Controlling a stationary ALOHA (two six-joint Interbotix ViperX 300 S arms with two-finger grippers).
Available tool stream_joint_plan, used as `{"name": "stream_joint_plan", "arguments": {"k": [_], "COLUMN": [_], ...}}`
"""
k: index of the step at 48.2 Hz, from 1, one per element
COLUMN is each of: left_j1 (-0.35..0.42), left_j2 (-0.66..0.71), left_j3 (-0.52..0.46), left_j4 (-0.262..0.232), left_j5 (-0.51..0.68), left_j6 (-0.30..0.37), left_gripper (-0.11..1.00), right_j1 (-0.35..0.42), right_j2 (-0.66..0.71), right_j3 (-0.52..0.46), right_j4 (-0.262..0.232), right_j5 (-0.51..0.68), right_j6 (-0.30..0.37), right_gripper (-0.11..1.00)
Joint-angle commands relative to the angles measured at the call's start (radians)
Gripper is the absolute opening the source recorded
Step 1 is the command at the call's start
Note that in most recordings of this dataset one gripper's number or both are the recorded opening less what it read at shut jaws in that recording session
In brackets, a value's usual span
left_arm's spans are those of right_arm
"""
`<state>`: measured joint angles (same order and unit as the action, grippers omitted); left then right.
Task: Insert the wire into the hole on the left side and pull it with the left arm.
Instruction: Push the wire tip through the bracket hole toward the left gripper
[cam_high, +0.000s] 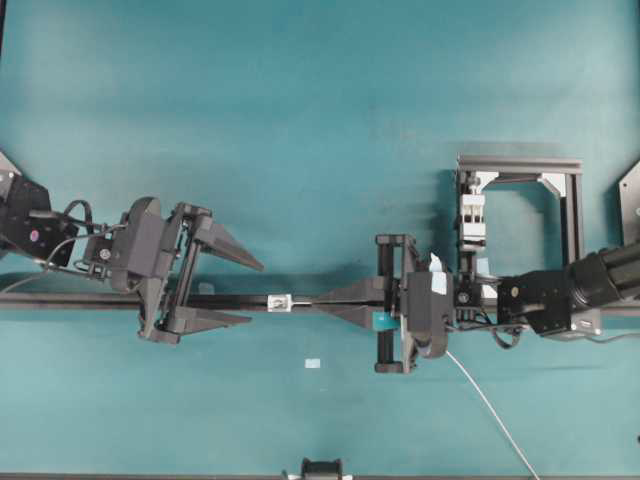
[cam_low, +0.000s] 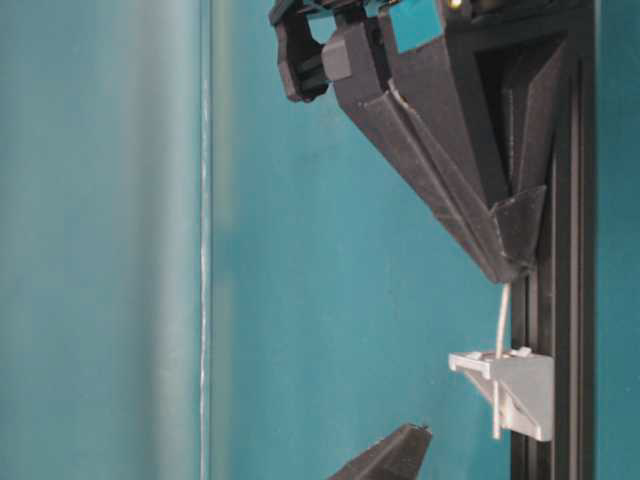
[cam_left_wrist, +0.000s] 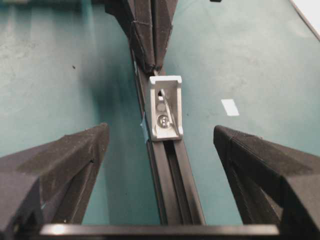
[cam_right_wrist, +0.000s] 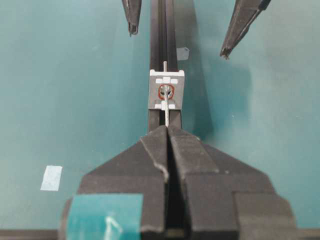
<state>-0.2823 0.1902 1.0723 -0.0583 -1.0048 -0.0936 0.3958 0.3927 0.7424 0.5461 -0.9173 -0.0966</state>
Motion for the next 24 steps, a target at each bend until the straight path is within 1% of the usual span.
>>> {"name": "stream_joint_plan", "arguments": {"k": [1,16,24], "left_j1": [0.002,0.002,0.002], "left_j2": [-0.012,-0.012,-0.015], "left_j3": [-0.011,-0.011,-0.011], "left_j4": [0.003,0.003,0.003], "left_j5": [0.002,0.003,0.003], "left_j6": [0.002,0.002,0.002], "left_gripper": [0.65,0.65,0.65], "right_j1": [-0.008,-0.023,-0.032], "right_j2": [-0.009,-0.009,-0.006], "right_j3": [-0.015,-0.037,-0.054], "right_j4": [0.0,-0.003,-0.04], "right_j5": [-0.003,0.023,0.034], "right_j6": [-0.008,-0.012,-0.011], "right_gripper": [0.01,0.01,0.01]}}
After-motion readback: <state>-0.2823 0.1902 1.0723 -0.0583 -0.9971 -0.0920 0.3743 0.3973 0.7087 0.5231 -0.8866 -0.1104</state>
